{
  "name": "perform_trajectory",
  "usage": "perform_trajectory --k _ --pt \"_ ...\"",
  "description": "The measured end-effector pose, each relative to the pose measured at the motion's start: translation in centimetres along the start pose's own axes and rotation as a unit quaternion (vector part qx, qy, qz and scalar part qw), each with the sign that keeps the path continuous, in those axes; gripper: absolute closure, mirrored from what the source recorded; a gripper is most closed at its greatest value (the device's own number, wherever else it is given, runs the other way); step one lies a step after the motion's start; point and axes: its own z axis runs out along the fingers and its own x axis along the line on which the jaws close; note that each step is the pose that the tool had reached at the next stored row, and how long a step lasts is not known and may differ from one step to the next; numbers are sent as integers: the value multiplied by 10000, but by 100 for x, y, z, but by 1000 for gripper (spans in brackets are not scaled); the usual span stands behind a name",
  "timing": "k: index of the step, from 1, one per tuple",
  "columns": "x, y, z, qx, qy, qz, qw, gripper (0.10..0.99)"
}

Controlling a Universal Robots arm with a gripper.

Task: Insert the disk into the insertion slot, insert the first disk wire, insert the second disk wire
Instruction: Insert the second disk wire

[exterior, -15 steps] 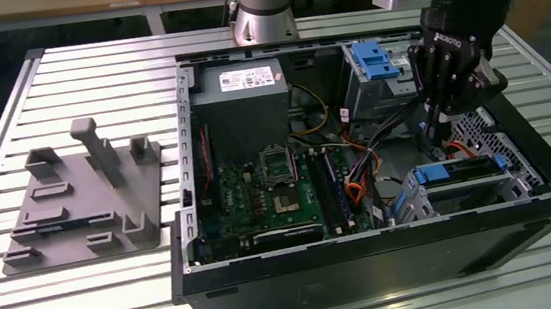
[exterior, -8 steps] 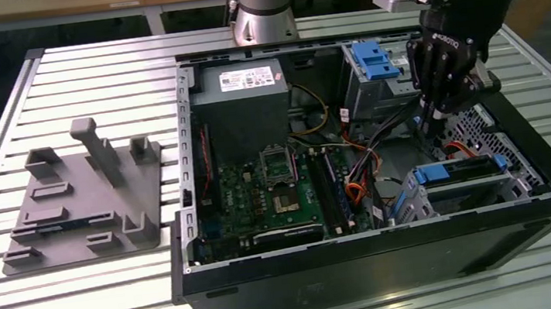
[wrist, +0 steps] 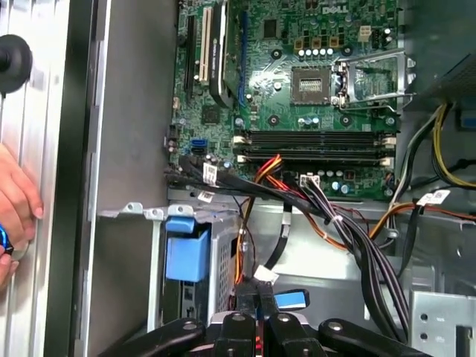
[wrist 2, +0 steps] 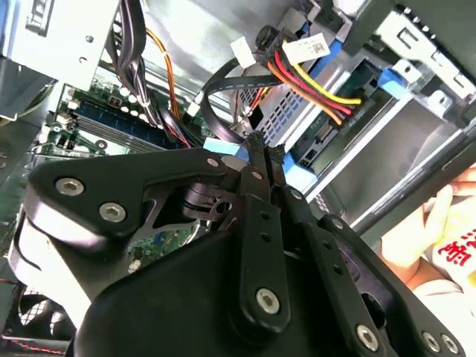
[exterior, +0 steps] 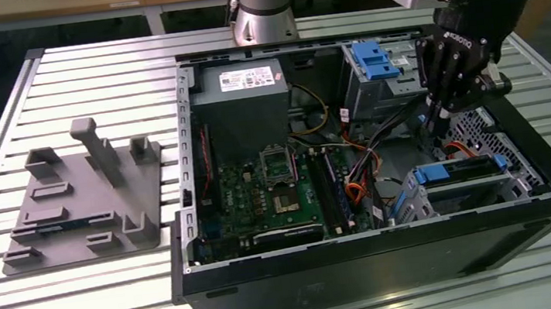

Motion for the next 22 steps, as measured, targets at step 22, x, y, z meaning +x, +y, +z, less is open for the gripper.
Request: perform_trajectory --k 22 --pt "174 -204 25 -114 -642 -55 9979 941"
